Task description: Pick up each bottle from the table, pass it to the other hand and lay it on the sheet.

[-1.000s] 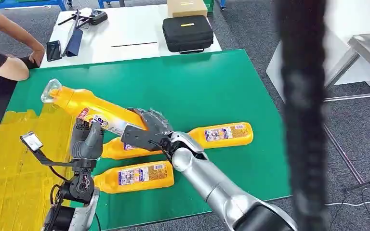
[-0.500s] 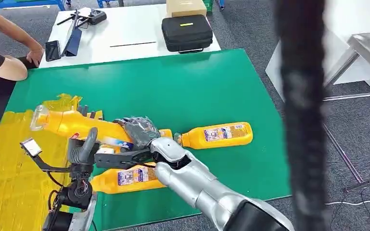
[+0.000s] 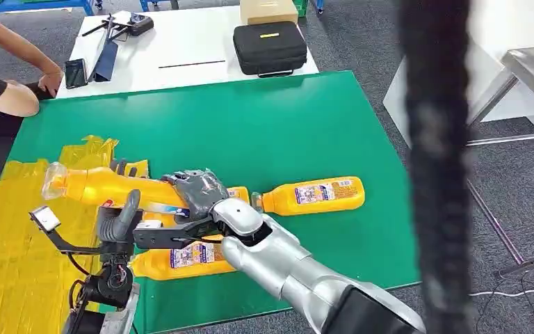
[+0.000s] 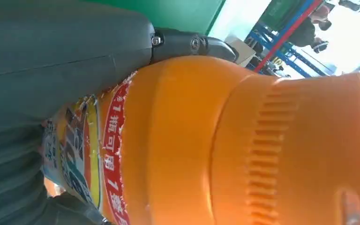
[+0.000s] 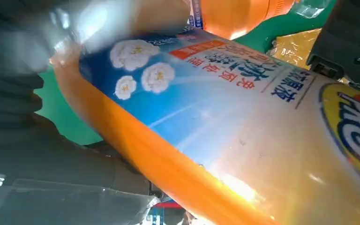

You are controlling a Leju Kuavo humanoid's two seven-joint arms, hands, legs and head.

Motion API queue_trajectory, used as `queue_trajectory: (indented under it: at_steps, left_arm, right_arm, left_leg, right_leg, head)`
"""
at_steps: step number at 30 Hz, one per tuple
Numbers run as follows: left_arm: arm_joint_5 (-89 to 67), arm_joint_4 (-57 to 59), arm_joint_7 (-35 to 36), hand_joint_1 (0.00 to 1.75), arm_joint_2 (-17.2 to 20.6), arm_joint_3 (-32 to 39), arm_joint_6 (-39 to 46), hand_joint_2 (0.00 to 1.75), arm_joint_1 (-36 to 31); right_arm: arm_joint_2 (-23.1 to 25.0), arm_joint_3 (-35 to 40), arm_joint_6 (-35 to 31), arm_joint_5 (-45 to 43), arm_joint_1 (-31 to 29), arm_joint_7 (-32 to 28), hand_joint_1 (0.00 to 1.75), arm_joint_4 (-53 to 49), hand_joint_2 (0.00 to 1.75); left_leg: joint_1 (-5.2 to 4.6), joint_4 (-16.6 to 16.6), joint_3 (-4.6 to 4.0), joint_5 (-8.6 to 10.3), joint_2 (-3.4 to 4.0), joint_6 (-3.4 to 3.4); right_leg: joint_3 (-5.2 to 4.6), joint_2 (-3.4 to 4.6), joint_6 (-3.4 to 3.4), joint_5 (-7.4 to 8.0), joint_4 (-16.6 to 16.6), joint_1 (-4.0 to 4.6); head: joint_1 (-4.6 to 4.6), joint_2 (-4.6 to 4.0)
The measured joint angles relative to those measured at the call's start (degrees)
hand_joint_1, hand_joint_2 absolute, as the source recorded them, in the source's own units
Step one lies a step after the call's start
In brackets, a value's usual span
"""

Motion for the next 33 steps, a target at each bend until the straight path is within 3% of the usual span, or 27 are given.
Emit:
queue_trajectory:
  at_steps: [22, 23, 24, 25, 33]
  left_arm:
    - [0.55, 0.00, -0.55, 1.75, 0.13, 0.44, -0.72, 1.75, 0.17]
    - [0.55, 0.00, -0.55, 1.75, 0.13, 0.44, -0.72, 1.75, 0.17]
    - [0.57, 0.00, -0.57, 1.75, 0.13, 0.39, -0.72, 1.75, 0.17]
    - [0.63, 0.00, -0.59, 1.75, 0.13, 0.35, -0.70, 1.75, 0.17]
    - [-5.25, -3.13, -6.04, 1.75, 1.12, 1.77, 5.01, 1.75, 0.01]
  right_arm:
    - [-0.61, -0.22, 0.83, -2.27, 0.21, 1.81, 1.75, 0.48, 1.75]
    - [-0.61, -0.30, 0.88, -2.23, 0.31, 1.90, 0.02, 0.44, 1.75]
    - [-0.66, -0.39, 0.92, -2.12, 0.40, 2.08, 0.00, 0.35, 1.75]
    - [-0.68, -0.46, 0.96, -2.10, 0.46, 2.19, 0.00, 0.29, 0.00]
    - [-3.96, -6.69, 4.66, -14.32, 4.66, -3.52, 0.00, -3.44, 0.00]
  left_leg:
    - [-0.01, 0.01, 0.00, 0.00, 0.02, 0.00]
    - [-0.01, 0.01, 0.00, 0.00, 0.03, 0.00]
    - [-0.01, 0.01, 0.00, 0.00, 0.04, 0.00]
    - [-0.01, 0.01, 0.00, 0.00, 0.04, 0.00]
    - [-0.01, 0.01, -0.07, 0.00, -0.01, 0.00]
  right_leg:
    - [-0.07, 0.01, 0.00, 0.00, -0.01, 0.01]
    - [-0.06, 0.02, 0.00, 0.00, -0.01, 0.01]
    - [-0.08, 0.02, 0.00, 0.00, -0.01, 0.01]
    - [-0.08, 0.02, 0.00, 0.00, -0.01, 0.01]
    - [-0.04, -0.01, 0.00, 0.01, 0.00, 0.00]
  head:
    - [0.00, 0.00]
    - [-0.02, 0.00]
    - [0.00, 0.00]
    - [0.00, 0.00]
    - [0.04, 0.00]
